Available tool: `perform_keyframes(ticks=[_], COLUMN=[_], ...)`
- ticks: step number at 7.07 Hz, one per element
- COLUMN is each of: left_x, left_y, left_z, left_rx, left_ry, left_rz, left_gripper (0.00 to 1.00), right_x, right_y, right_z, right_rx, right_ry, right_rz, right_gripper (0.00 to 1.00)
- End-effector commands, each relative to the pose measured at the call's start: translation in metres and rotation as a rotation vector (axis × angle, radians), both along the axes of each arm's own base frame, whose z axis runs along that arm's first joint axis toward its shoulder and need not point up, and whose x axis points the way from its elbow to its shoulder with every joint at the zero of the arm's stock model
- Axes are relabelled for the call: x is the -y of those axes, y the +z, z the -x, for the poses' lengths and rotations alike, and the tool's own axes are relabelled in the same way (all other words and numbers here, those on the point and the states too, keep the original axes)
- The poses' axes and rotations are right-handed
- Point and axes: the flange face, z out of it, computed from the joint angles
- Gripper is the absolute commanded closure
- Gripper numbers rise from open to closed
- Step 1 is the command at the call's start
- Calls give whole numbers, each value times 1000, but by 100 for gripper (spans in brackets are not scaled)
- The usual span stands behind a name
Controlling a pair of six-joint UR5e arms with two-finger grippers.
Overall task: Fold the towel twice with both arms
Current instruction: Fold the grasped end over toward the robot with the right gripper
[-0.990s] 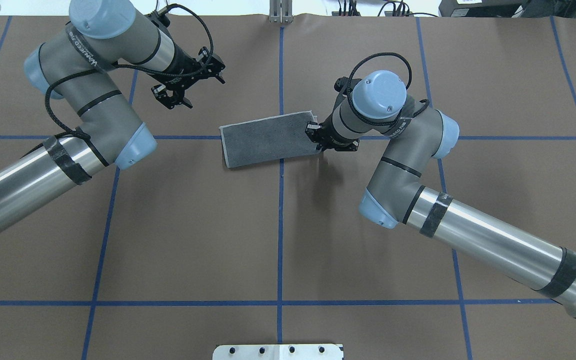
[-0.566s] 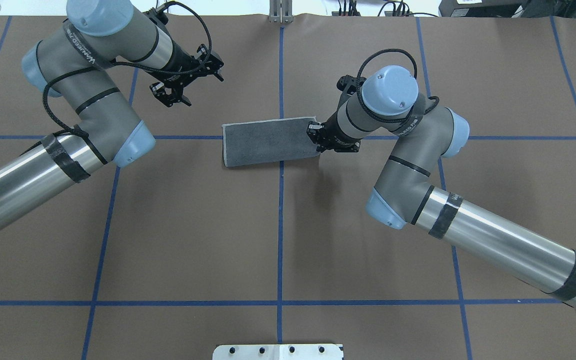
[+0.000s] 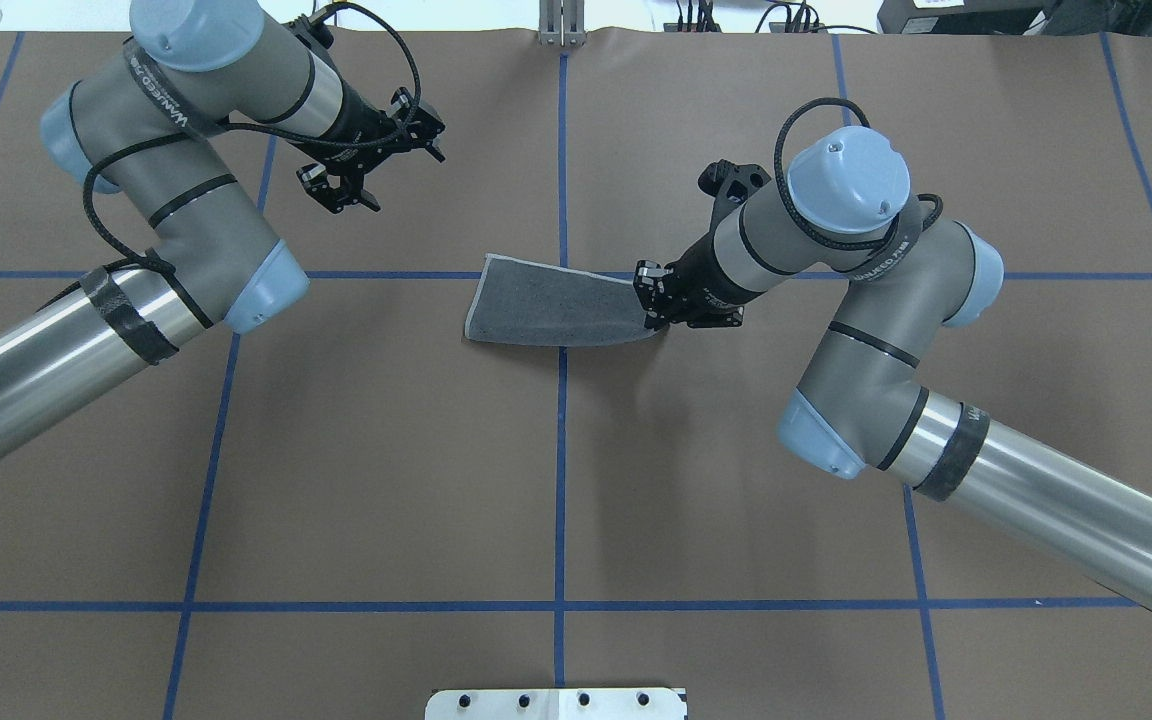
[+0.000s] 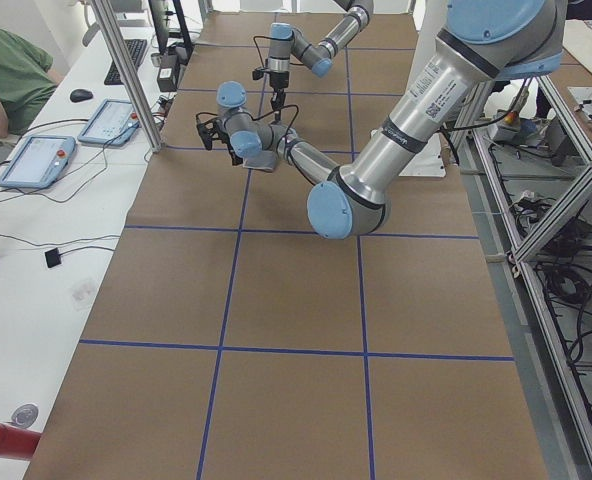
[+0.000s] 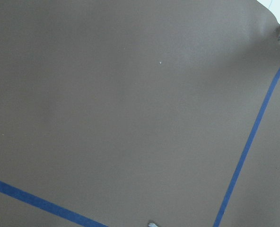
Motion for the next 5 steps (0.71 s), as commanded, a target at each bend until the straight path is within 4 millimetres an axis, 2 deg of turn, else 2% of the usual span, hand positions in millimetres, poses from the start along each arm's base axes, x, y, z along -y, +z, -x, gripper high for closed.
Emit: perform_keyframes(ticks=[1,2,3,4,5], left_x=[0,1,1,0,-2], left_y=[2,4,4,13,18], left_z=[0,1,1,2,2], left_rx=[2,4,5,12,16], left_ry=[-1,-2,-2,-2,4], left_rz=[2,4,5,13,8], left_gripper=[0,0,0,0,0], right_x=[-67,-97,-118,-122,-116], right_y=[-35,-68,-88,-100,-109], right_z=[37,66,87,105,122], right_rx=[64,103,117,114,104], right_ry=[-116,-174,-198,-159,-148], right_rz=[-22,-47,-56,-82,-84], right_gripper=[100,100,100,100,100])
